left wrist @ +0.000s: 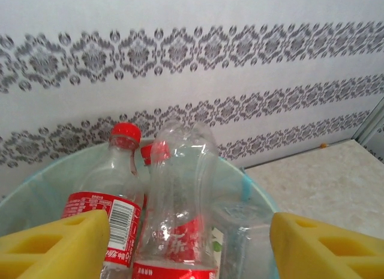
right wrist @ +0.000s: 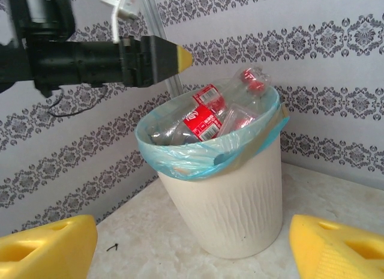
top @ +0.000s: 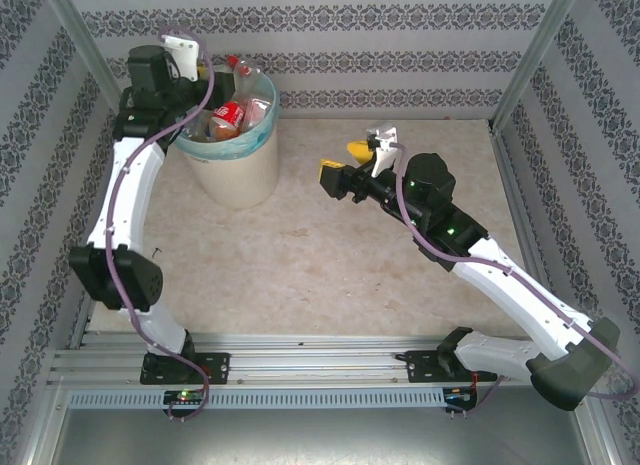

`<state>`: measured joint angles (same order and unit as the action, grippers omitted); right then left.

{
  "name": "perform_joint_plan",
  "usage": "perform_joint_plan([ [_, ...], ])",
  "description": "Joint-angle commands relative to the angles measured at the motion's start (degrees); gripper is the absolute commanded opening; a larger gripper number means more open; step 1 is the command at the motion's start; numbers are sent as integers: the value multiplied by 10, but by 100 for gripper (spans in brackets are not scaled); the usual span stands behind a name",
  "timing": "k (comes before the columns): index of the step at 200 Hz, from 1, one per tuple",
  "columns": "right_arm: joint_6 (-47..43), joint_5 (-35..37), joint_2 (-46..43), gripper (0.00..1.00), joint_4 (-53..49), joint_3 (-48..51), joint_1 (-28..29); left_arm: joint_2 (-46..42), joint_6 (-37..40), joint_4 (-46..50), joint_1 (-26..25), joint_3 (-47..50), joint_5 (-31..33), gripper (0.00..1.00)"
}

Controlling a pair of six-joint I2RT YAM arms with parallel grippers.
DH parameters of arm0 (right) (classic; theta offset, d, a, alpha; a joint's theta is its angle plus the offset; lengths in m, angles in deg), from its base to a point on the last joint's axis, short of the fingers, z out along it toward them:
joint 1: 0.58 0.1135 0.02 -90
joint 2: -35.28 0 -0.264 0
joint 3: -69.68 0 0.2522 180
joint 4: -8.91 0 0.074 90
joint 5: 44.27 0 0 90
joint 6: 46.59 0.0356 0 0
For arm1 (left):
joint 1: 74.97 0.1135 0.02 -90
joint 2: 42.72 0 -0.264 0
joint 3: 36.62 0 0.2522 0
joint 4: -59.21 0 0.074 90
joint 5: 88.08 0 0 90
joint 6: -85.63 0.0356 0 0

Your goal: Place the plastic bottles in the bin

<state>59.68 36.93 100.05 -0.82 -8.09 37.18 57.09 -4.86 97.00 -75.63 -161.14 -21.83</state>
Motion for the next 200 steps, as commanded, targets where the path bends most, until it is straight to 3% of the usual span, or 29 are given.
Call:
perform_joint_plan([
  [1, -7, 7, 0, 84, 2, -16, 7, 36, -9, 71, -11, -21, 8, 68],
  [40, -7, 8, -2, 83, -4, -14, 8, 57, -3, 116, -14, -14, 21, 58],
  [97, -2, 3, 11, 83, 1, -16, 11, 14, 20, 151, -19, 84, 80, 48],
  [162, 0, -4, 19, 83, 3, -19, 13, 15, 23, 177, -19, 76, 102, 47],
  [200, 2, 11, 8, 83, -10, -20, 14, 4, 3, 167, -19, 40, 64, 49],
])
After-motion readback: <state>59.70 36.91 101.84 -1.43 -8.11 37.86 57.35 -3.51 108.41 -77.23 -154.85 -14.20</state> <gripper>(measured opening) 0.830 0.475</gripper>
